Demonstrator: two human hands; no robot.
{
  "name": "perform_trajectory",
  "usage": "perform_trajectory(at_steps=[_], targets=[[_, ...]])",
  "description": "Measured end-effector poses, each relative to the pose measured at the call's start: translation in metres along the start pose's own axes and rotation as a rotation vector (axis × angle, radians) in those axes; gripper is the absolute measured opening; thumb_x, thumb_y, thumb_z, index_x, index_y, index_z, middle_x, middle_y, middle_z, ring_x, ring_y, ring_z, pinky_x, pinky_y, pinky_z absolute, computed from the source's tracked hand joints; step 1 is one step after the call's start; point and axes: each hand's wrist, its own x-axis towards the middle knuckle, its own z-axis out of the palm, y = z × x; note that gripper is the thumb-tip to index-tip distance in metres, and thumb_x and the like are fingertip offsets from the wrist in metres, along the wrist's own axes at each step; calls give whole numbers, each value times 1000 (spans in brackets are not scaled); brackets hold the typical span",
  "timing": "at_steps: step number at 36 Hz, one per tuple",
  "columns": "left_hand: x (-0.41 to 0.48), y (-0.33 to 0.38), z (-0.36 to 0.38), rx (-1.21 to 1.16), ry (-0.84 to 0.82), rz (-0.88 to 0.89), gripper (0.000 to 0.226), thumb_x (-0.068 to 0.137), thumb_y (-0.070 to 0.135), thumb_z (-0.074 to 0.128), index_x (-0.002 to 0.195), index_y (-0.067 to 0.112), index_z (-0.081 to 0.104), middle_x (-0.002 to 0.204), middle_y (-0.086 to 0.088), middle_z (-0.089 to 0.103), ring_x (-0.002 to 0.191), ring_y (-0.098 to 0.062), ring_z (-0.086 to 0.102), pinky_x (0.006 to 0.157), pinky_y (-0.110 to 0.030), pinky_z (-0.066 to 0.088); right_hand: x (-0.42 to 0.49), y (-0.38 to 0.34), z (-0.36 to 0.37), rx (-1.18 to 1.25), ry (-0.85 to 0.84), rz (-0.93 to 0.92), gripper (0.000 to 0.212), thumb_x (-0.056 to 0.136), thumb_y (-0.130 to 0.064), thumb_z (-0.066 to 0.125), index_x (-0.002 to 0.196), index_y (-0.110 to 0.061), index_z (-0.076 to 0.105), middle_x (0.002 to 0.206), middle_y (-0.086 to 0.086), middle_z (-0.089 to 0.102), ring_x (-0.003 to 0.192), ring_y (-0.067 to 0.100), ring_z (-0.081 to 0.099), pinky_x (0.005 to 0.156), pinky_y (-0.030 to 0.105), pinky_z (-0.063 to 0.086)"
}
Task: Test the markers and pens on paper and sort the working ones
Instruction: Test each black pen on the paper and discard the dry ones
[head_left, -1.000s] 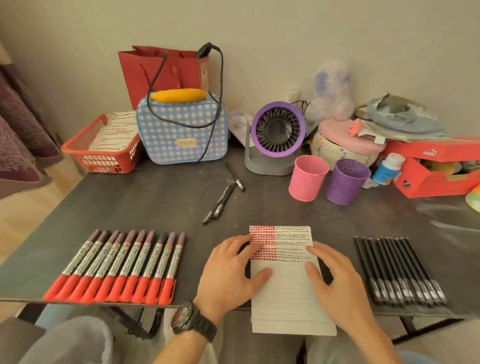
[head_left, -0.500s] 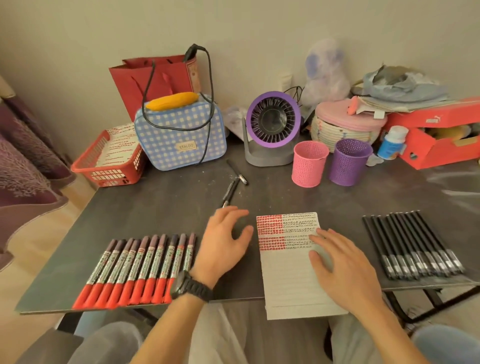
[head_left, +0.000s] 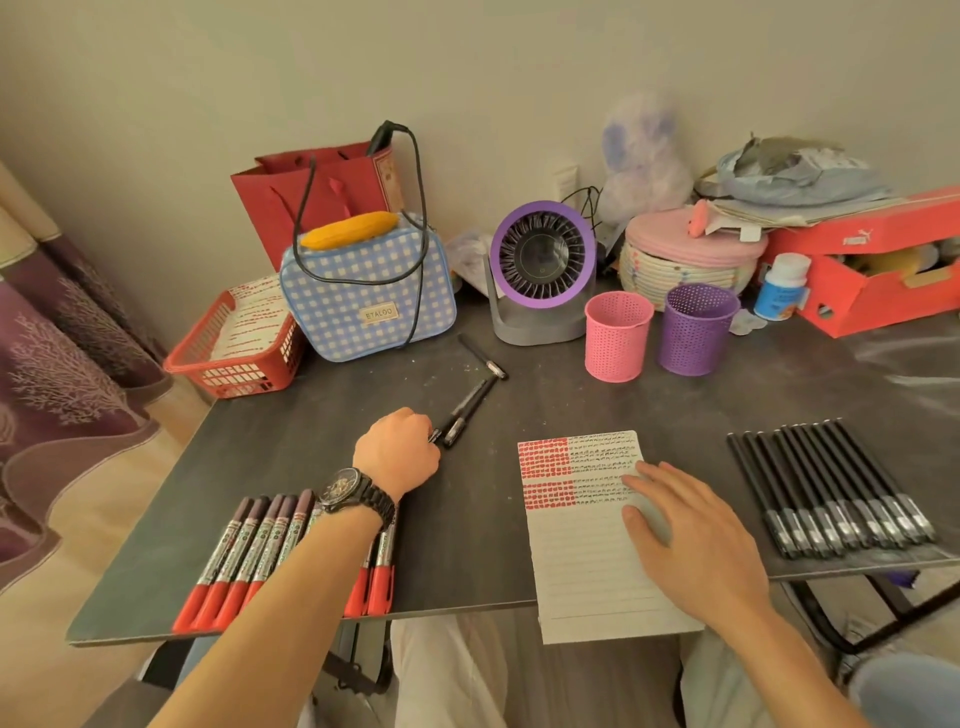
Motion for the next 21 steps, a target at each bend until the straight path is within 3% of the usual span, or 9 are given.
perform_trajectory(at_steps=[6,11,14,17,19,21], targets=[[4,7,1,19,55,-78,23,94,28,50,106,16,65,110,-6,62,100,-32,62,73,-36,45,0,1,0,6,-8,-11,38,96,-42,58,134,-34,63,146,-22,52,142,2,37,118,31,33],[4,1,1,-90,134,-163,28,100,31,42,112,20,65,109,-2,66,95,-30,64,73,-35,47,2,0,-1,8,4,-12,38,96,-41,60,132,-33,65,145,-21,53,142,3,39,118,32,33],[-6,1,2,-263,209,-172,27,102,33,42,116,27,65,107,3,65,89,-23,59,73,-34,45,3,-1,-2,4,12,-9,37,95,-42,61,131,-34,66,145,-23,53,142,2,38,116,29,31],[-23,8,4,-531,222,-103,25,102,35,48,119,30,66,110,7,67,100,-19,61,85,-35,49,3,-3,-3,21,15,14,36,93,-42,65,128,-37,68,143,-27,53,141,-2,37,115,28,35],[-38,18,6,-710,213,-38,23,101,31,53,118,29,69,106,7,69,98,-13,63,87,-28,47,2,-4,-5,43,11,38,34,92,-43,67,126,-38,69,142,-29,53,140,-6,36,113,29,38],[-56,31,9,-876,187,13,20,101,27,55,115,33,69,101,9,70,84,-4,65,78,-15,45,1,-5,-8,87,13,49,34,91,-44,68,124,-39,70,141,-30,52,138,-7,37,110,29,41]])
